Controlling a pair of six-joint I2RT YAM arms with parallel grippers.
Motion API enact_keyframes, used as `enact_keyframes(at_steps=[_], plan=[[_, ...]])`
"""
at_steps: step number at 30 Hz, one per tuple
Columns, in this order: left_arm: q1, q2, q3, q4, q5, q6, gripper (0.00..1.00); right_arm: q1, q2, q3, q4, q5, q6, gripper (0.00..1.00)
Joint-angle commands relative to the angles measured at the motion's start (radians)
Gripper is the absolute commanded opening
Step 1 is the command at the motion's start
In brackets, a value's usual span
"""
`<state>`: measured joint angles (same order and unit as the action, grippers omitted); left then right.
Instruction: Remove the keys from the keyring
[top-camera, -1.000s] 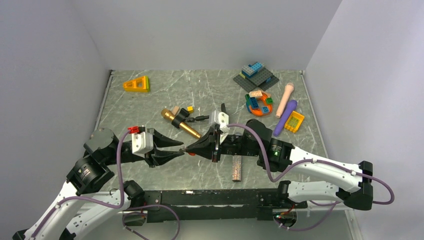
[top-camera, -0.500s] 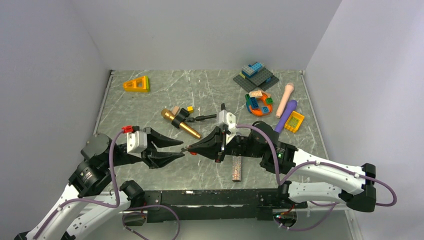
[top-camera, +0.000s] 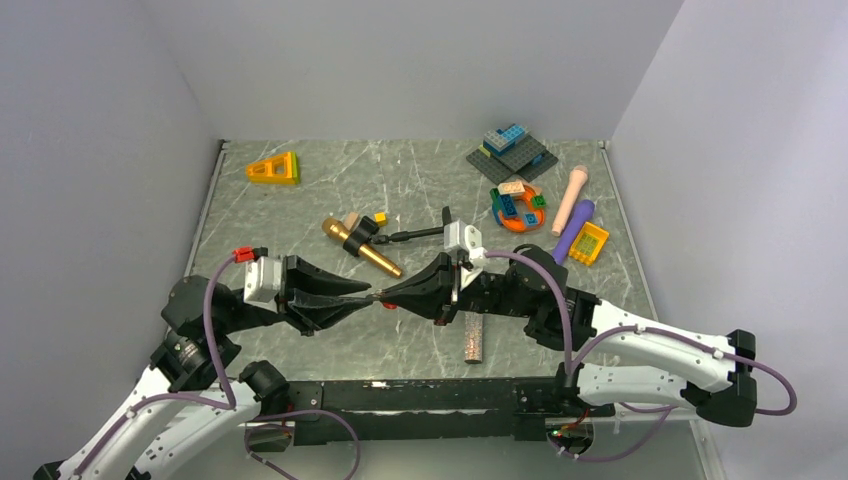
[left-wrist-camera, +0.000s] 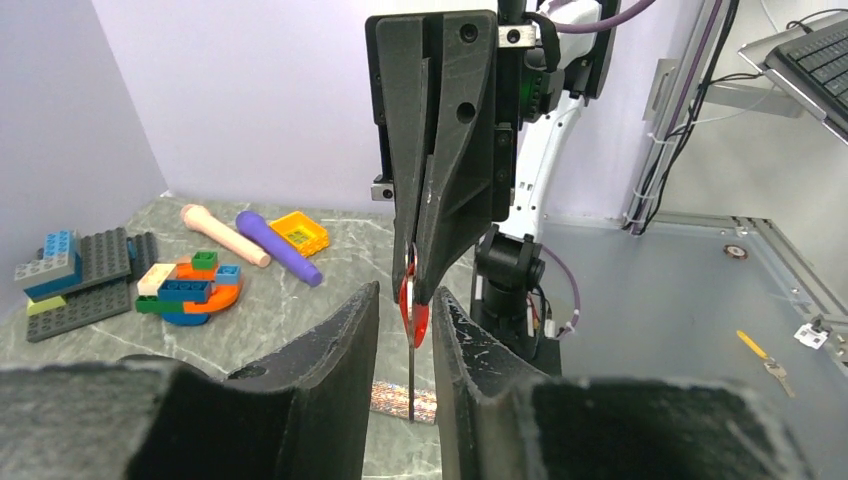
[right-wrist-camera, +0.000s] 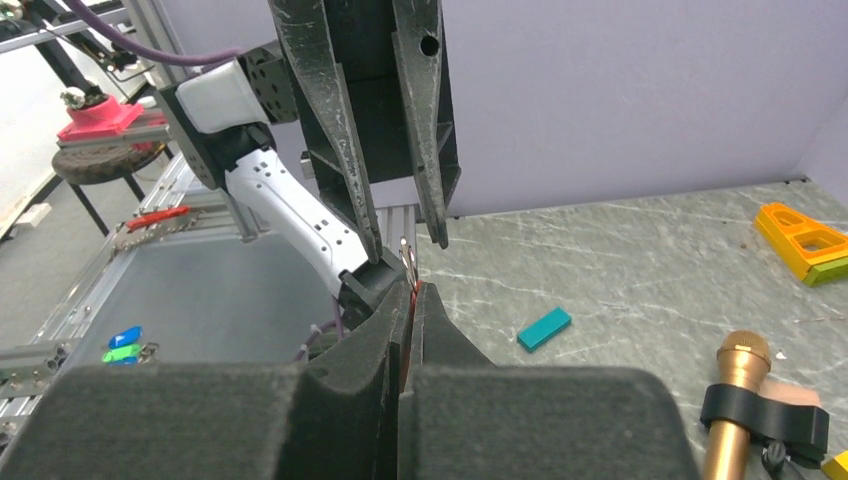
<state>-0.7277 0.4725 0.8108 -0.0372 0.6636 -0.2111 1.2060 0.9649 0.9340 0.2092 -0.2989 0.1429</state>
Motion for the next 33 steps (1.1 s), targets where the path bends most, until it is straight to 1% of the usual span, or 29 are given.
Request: enact_keyframes(at_steps=[1, 9, 12, 15, 26, 33], plan=[[-0.001, 0.012, -0.017, 0.121, 0.038, -0.052, 0.31, 0.005, -0.032, -0.007, 0.081, -0.018, 0.014, 0.0], [0.0, 0.038, -0.03, 0.192, 0.074, -0.092, 0.3, 0.005, -0.032, -0.009, 0.088, -0.02, 0.014, 0.0], [0.0, 0.041, -0.033, 0.211, 0.078, -0.101, 0.28, 0.003, -0.031, -0.013, 0.097, -0.021, 0.014, 0.0], [0.0, 0.05, -0.031, 0.209, 0.085, -0.102, 0.24, 0.004, -0.03, -0.014, 0.103, -0.022, 0.018, 0.0], [-0.001, 0.063, -0.032, 0.207, 0.084, -0.096, 0.23, 0.006, -0.021, 0.0, 0.101, -0.035, 0.015, 0.0], [-0.001, 0.063, -0.035, 0.211, 0.084, -0.092, 0.19, 0.007, -0.013, 0.007, 0.095, -0.037, 0.011, 0.0]])
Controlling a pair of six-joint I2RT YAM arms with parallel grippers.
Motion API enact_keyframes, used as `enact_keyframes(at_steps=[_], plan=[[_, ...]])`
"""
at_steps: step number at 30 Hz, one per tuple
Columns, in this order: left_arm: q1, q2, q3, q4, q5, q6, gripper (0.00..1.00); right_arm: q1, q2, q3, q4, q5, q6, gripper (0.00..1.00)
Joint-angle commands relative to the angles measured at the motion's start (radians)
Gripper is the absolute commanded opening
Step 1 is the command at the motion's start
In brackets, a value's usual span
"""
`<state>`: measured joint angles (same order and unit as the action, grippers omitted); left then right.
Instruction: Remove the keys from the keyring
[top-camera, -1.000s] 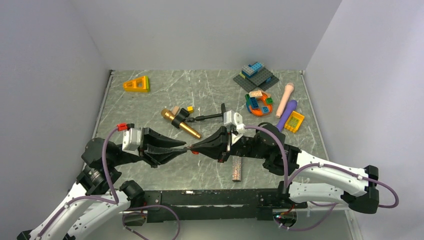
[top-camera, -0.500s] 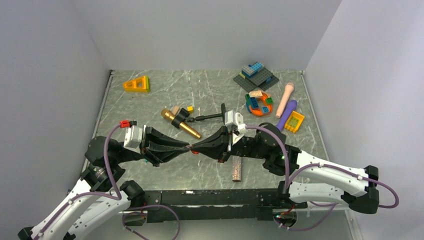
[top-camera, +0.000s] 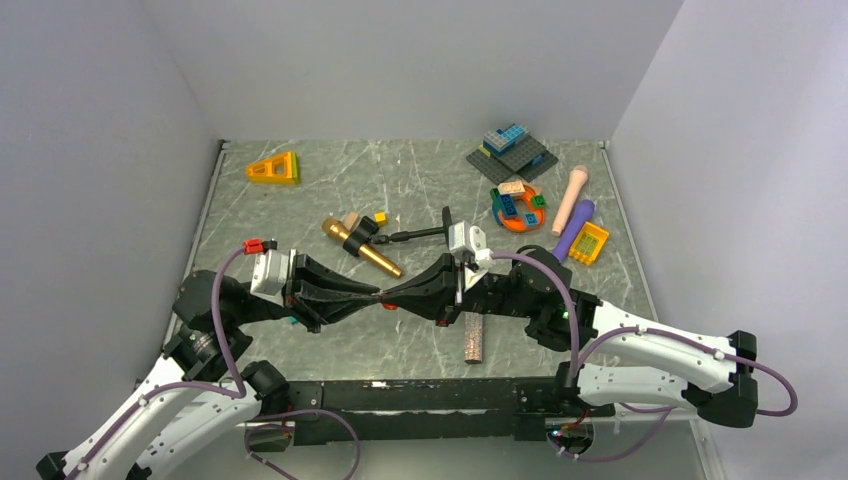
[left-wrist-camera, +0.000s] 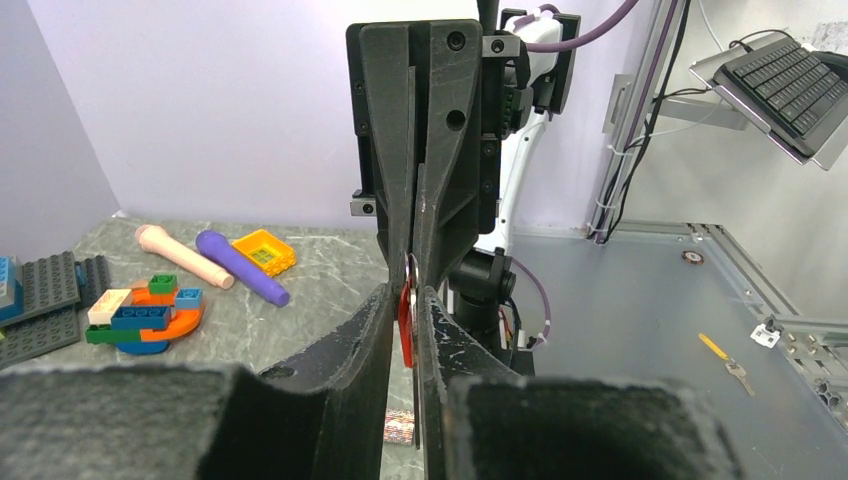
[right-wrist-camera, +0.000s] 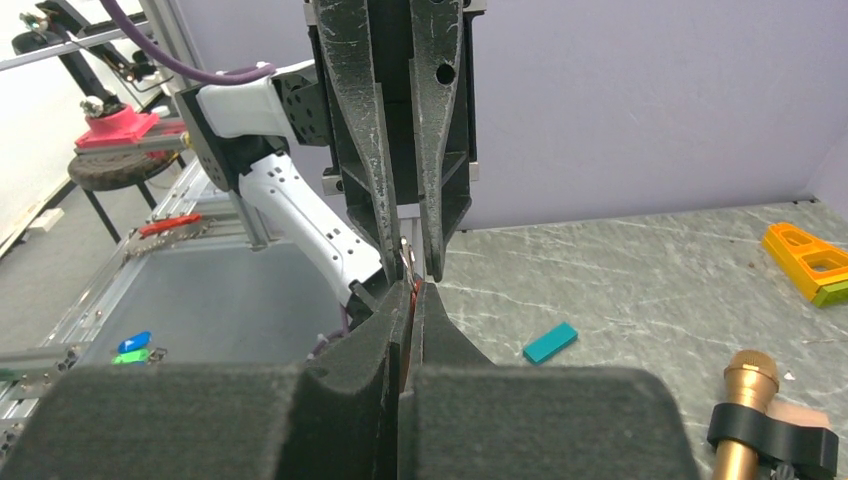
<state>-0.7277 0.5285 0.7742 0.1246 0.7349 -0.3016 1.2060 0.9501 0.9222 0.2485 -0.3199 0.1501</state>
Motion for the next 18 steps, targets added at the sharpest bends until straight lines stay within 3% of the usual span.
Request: enact_keyframes(at_steps=[1, 6, 14, 18], plan=[[0.0, 0.008, 0.003, 0.049, 0.016, -0.001, 0.19, 0.006, 0.001, 0.019, 0.057, -0.014, 0.003, 0.0], [0.0, 0.01, 0.004, 0.058, 0.02, -0.003, 0.15, 0.006, 0.006, 0.028, 0.051, -0.015, 0.006, 0.0], [0.0, 0.016, 0.005, 0.044, 0.017, -0.002, 0.0, 0.006, 0.008, 0.03, 0.067, -0.017, 0.009, 0.0], [0.001, 0.01, -0.002, 0.046, 0.019, -0.004, 0.0, 0.006, 0.013, 0.031, 0.078, -0.018, 0.009, 0.0]])
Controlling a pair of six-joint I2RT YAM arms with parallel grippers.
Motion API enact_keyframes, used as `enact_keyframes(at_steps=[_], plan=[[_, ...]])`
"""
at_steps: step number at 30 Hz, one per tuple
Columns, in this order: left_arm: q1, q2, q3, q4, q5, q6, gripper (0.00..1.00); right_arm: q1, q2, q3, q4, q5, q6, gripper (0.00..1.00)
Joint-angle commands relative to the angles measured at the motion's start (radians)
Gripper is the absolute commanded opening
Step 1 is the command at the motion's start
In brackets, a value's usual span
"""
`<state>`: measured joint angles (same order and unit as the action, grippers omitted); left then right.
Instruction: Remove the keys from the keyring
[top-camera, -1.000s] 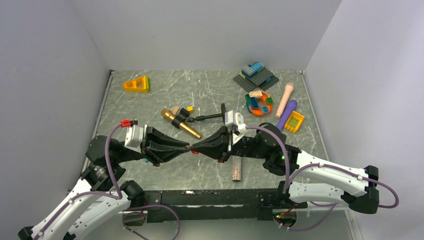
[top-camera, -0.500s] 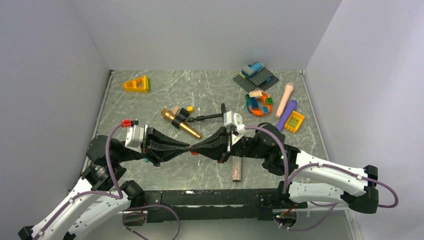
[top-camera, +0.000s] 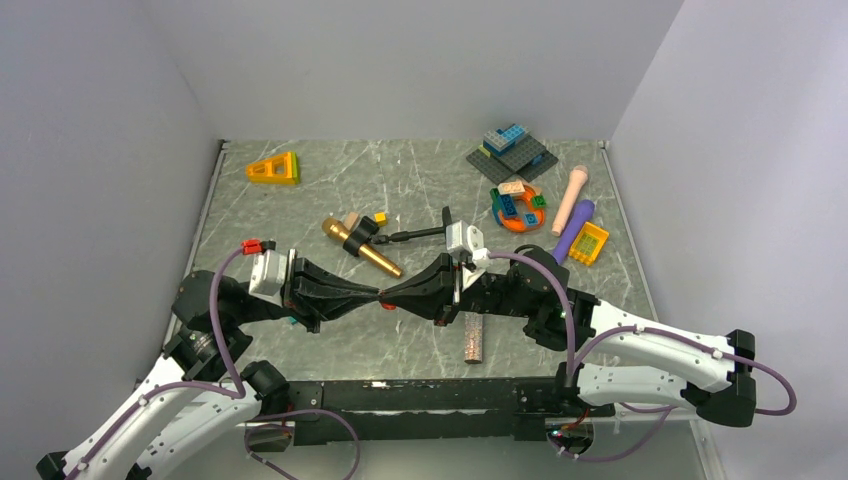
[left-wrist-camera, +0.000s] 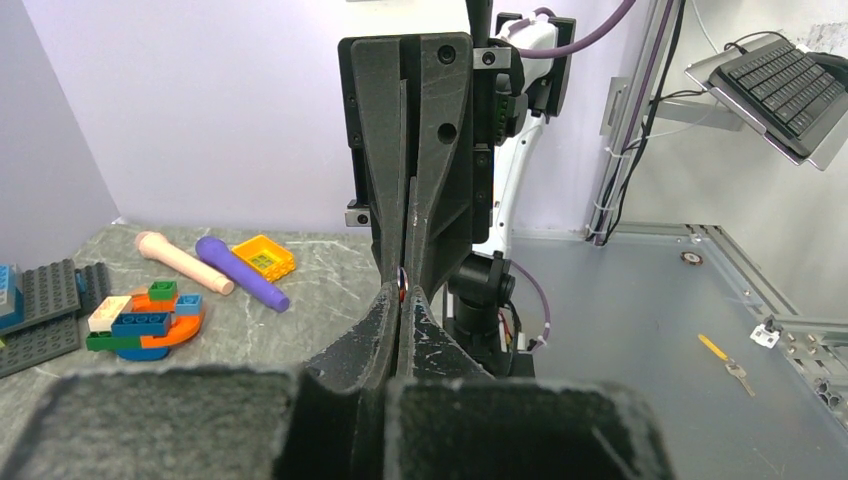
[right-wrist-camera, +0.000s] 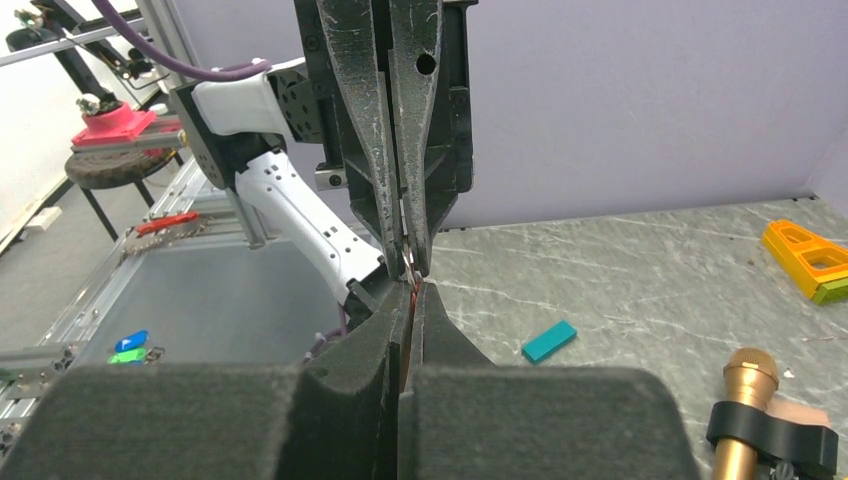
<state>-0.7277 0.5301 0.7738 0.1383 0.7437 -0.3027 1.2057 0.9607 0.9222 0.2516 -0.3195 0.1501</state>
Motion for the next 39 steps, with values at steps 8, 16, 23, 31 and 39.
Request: enact_keyframes(at_steps=[8, 16, 23, 31, 39], plan=[[0.001, 0.026, 0.064, -0.115, -0.037, 0.063, 0.0, 0.006, -0.003, 0.04, 0.03, -0.019, 0.006, 0.58], [0.0, 0.144, 0.297, -0.617, -0.07, 0.345, 0.0, 0.007, -0.076, 0.107, -0.238, 0.17, -0.052, 0.84], [0.006, 0.21, 0.233, -0.582, -0.009, 0.364, 0.0, 0.007, 0.064, 0.256, -0.435, 0.293, -0.067, 0.72], [0.04, 0.196, 0.205, -0.579, 0.042, 0.373, 0.0, 0.006, 0.094, 0.245, -0.457, 0.218, -0.093, 0.62], [0.068, 0.18, 0.175, -0.563, 0.104, 0.372, 0.0, 0.005, 0.037, 0.222, -0.536, 0.163, -0.187, 0.55]])
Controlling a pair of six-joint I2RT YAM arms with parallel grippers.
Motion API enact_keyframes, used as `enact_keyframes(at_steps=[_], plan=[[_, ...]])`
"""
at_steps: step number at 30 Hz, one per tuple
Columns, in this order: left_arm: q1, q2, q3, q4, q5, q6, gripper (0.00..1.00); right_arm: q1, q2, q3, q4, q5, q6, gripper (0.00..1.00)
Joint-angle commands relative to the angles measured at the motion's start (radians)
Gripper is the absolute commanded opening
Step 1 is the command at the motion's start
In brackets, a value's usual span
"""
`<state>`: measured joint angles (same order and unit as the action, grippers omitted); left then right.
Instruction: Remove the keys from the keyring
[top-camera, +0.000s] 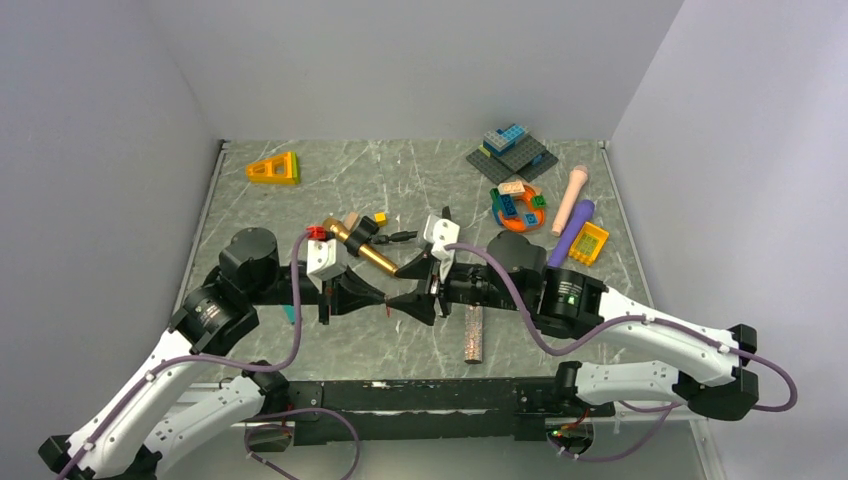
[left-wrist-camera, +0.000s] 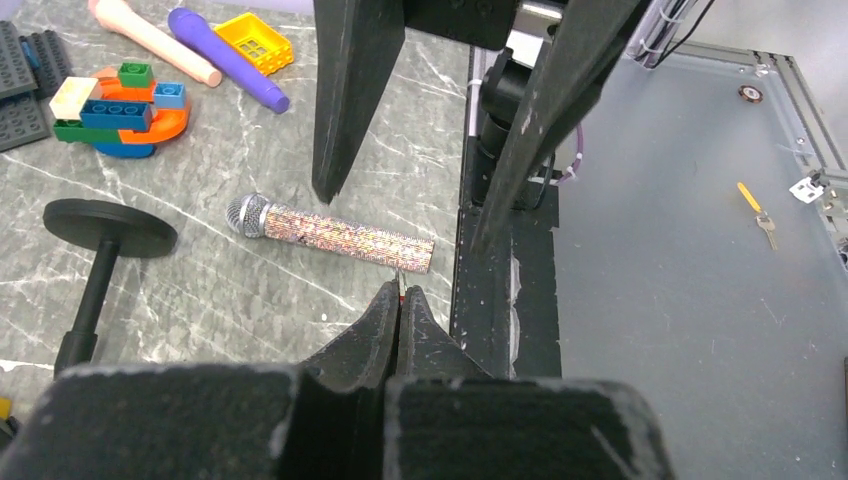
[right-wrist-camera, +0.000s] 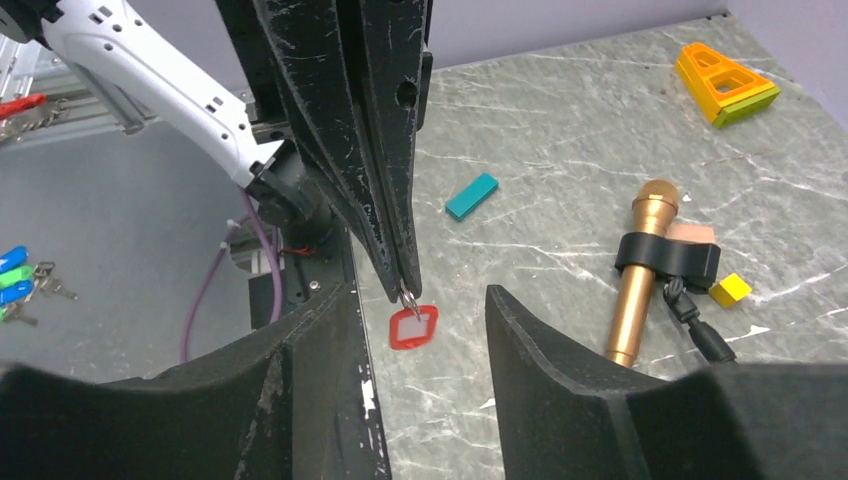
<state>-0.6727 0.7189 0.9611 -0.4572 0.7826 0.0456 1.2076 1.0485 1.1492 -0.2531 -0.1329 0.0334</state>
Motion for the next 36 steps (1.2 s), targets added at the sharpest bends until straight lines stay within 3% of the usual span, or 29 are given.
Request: enact_keyframes(at_steps=[1, 17, 36], plan=[[0.014, -0.009, -0.014, 0.033, 0.074, 0.026, 0.0, 0.003, -0.056, -0.007, -0.038, -0.022, -0.078, 0.53], [0.051, -0.004, -0.04, 0.075, 0.146, 0.007, 0.0, -0.044, -0.025, -0.061, 0.027, -0.127, -0.07, 0.48], [0.083, -0.003, -0.044, 0.091, 0.163, -0.004, 0.0, -0.057, 0.032, -0.039, 0.065, -0.178, -0.047, 0.3]])
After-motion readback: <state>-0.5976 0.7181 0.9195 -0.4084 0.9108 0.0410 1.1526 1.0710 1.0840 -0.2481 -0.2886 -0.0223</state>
